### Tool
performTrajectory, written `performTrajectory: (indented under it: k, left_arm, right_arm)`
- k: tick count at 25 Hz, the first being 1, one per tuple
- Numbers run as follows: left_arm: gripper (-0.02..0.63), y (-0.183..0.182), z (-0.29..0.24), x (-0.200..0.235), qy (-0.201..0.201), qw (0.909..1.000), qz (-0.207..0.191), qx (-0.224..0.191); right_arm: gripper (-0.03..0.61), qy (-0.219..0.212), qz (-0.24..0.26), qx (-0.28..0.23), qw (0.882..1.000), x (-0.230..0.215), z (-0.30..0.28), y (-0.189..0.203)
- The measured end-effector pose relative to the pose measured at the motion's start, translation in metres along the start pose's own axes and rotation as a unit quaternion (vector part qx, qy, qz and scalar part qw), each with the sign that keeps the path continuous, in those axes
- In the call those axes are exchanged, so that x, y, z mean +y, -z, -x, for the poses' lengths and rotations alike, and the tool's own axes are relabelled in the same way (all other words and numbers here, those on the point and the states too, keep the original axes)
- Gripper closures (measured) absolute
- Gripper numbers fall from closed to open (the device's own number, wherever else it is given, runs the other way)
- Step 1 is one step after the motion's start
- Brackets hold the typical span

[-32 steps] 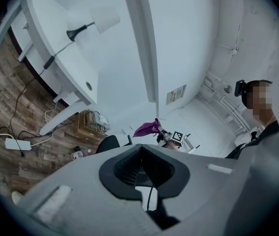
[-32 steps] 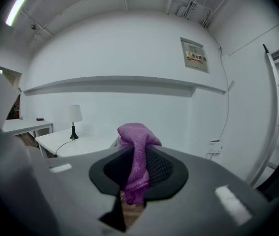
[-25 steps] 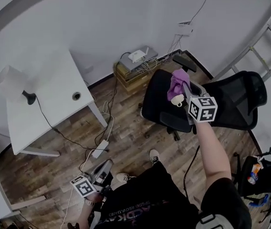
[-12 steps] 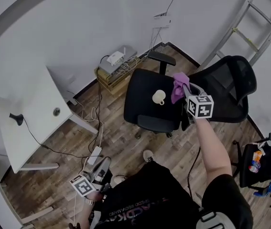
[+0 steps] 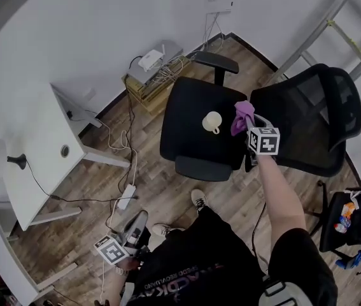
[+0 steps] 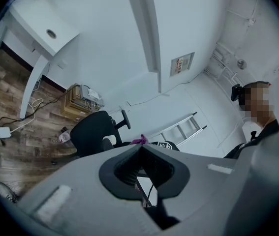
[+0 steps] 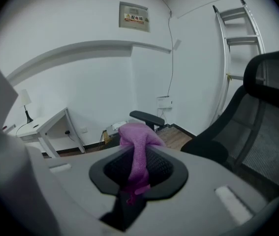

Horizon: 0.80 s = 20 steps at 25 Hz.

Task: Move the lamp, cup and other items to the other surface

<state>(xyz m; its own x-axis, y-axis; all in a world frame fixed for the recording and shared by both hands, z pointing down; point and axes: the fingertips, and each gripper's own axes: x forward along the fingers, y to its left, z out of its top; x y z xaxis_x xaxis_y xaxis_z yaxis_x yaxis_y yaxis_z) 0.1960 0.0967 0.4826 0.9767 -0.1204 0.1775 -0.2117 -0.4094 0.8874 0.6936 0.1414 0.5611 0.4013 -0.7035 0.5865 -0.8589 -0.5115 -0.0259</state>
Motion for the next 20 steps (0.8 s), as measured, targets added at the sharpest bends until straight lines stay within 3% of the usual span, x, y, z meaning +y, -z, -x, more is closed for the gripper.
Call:
performTrajectory:
  k: [7, 20]
  left_arm:
    - [0.617, 0.018, -0.035, 0.013, -0.037, 0.9985, 0.041, 0.002]
    - [0.617, 0.049, -0.056, 0.037, -0.108, 0.9905, 0.079, 0.031]
  right_arm:
    - [0.515, -0.01, -0.037, 0.093, 0.995, -0.021, -0.068, 0.077]
    - [0.514, -0.016, -0.032, 0.197, 0.98, -0.025, -0.143, 0.157]
